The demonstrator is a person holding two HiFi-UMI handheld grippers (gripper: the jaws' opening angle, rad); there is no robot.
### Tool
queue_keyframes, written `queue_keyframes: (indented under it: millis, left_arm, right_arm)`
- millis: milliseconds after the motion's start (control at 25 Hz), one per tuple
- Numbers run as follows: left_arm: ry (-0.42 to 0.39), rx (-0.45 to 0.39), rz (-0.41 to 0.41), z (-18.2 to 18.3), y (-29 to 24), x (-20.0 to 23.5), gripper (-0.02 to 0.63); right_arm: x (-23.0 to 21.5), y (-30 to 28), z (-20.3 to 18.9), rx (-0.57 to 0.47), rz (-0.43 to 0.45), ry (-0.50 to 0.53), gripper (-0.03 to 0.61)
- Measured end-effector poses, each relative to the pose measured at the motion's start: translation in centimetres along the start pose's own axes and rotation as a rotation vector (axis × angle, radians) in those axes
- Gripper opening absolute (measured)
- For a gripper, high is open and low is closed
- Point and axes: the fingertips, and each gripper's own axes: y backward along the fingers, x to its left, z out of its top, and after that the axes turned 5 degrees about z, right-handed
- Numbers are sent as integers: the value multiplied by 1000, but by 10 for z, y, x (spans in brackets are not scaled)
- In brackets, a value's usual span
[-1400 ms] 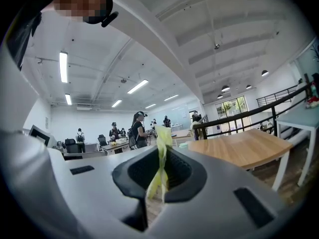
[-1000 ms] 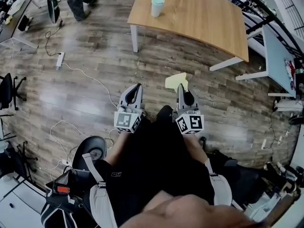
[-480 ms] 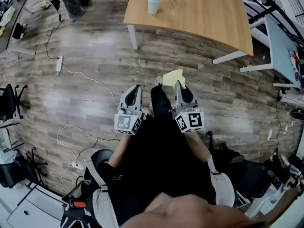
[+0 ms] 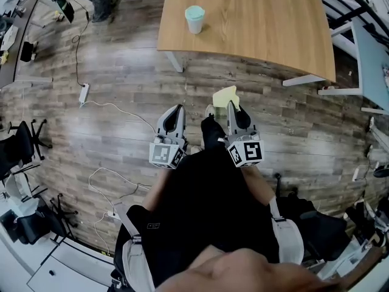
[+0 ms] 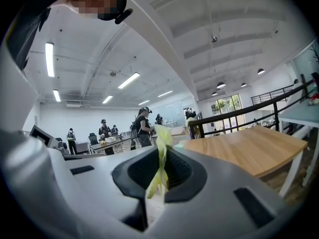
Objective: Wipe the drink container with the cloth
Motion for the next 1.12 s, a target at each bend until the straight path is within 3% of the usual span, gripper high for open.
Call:
queue_keyframes:
  millis: [400, 720, 1120]
  left_arm:
    - [-10, -2, 37, 19, -96, 7, 26]
    - [-51, 15, 46, 28, -137, 27, 26]
    - [-59, 64, -45, 31, -199, 81, 26]
  right_arm:
    - [-67, -73, 23, -3, 34, -15, 43]
    - [-82, -113, 26, -11, 48, -40, 43]
    - [-82, -166, 23, -8, -37, -37, 43]
